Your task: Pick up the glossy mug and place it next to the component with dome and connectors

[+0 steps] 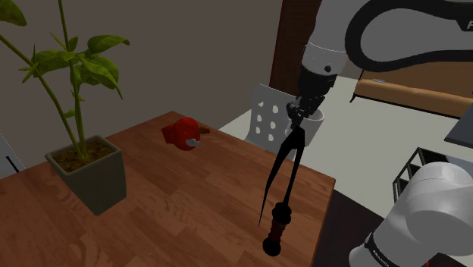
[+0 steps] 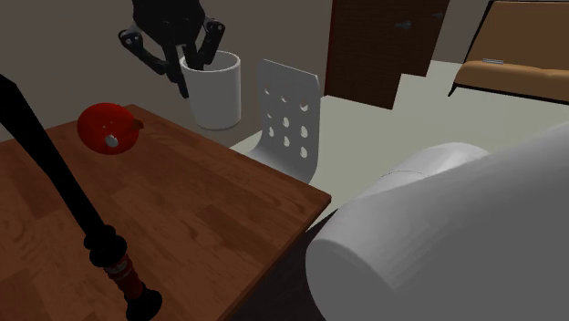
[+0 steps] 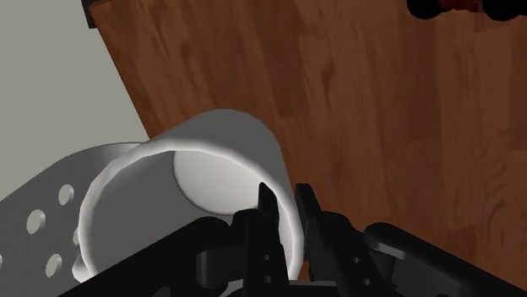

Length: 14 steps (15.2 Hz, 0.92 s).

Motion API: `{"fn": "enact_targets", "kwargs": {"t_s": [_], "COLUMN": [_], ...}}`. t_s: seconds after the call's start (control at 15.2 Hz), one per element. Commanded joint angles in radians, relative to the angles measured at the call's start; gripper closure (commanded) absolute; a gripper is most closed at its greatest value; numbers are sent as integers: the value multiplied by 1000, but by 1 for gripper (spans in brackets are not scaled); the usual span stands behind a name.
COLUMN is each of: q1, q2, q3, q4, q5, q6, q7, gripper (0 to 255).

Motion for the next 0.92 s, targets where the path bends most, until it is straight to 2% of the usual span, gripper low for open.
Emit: {"fn": "enact_targets", "kwargs": {"t_s": [0.0,0.4,0.86], "q1": [-17,-63,-98], "q2": [80,328,612], "q3": [1,10,24], "q4": [53,229,489], "q5": [-11,-51,-111], "q6": [28,100,118], "q7": [-4,-7,5], "gripper": [255,255,255]}}
